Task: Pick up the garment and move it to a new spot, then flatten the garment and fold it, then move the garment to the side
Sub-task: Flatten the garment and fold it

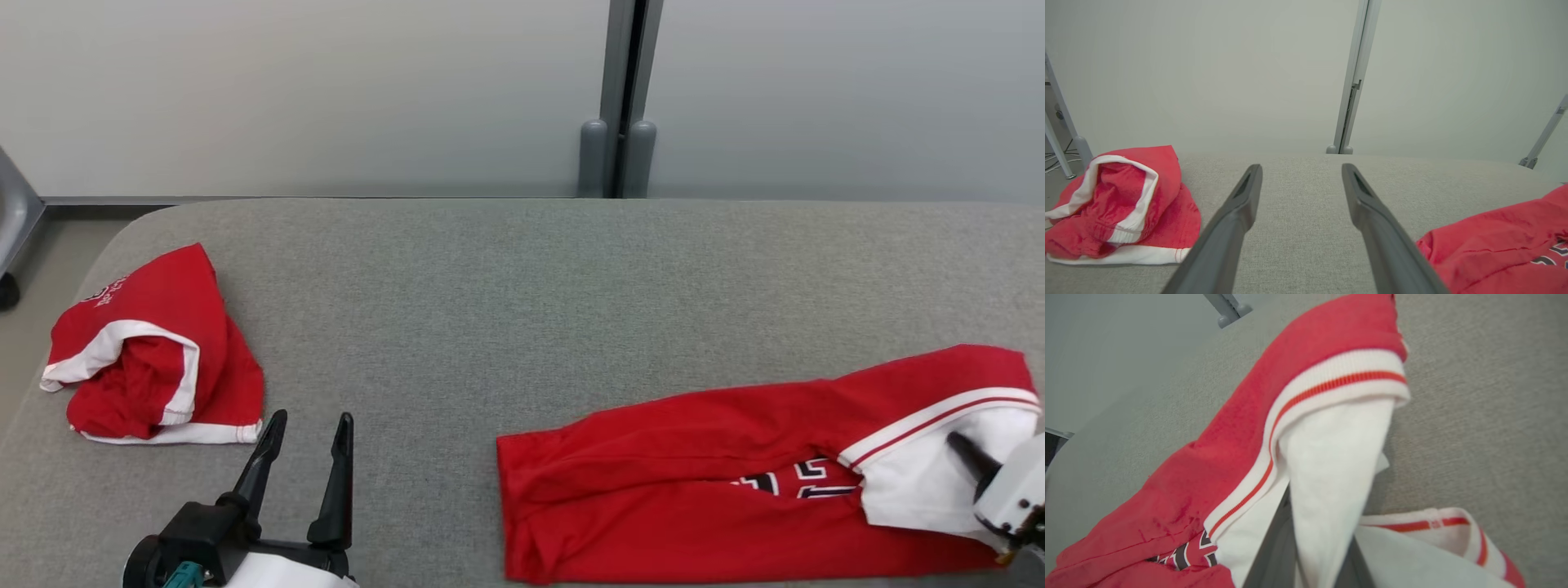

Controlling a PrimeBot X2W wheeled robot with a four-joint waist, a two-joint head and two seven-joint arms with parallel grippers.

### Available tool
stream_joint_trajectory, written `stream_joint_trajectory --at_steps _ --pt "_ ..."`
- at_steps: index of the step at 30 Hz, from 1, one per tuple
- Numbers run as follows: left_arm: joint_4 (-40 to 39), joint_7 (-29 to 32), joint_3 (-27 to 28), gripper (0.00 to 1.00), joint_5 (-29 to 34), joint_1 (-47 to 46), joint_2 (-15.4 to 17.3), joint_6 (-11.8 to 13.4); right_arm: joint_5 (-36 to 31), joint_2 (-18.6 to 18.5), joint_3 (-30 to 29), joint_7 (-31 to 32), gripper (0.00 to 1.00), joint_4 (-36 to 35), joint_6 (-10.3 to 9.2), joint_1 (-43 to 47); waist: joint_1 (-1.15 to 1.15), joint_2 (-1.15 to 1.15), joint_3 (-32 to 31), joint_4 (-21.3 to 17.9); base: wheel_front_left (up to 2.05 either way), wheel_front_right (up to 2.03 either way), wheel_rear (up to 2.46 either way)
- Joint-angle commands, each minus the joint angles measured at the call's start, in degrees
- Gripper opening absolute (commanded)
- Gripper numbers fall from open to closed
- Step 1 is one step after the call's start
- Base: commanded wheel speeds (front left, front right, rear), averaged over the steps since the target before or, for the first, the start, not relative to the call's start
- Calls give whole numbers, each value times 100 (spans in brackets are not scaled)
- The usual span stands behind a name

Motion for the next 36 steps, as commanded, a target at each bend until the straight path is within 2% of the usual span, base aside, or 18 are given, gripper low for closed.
stream_joint_trajectory --at_steps 1,5,11,18,21,26,33,35,36 --pt "-7 -8 12 100 47 -9 4 -32 -70 -122 -114 -71 0 -9 3 -54 0 0 8 -119 0 0 0" --pt "35 -8 4 100 55 -41 -35 -52 -442 -384 -341 -231 0 -225 3 -28 0 0 -6 -266 0 0 0" --pt "125 -8 -12 100 52 -36 -99 -109 -861 -197 -320 -122 0 -1308 4 179 0 0 -60 -340 0 0 0" --pt "292 14 -101 100 18 -166 -122 -185 -1125 429 92 564 0 -2749 4 374 0 0 -58 -100 0 0 0" --pt "369 25 -146 100 11 -239 -134 -225 -956 723 456 839 0 -3090 4 367 0 0 5 107 0 0 0" --pt "485 26 -238 100 21 -442 -205 -300 -877 1031 874 1068 0 -2950 4 320 0 0 64 515 0 0 0" --pt "646 8 -300 100 27 -559 -287 -352 -962 1359 1034 1158 0 -2105 4 126 0 0 153 850 0 0 0" --pt "677 4 -284 100 20 -584 -291 -363 -1020 1425 1059 1176 46 -1915 4 73 0 0 159 876 0 0 0" --pt "688 7 -281 100 18 -594 -297 -360 -1011 1458 1073 1134 100 -1858 4 39 0 0 160 881 0 0 0"
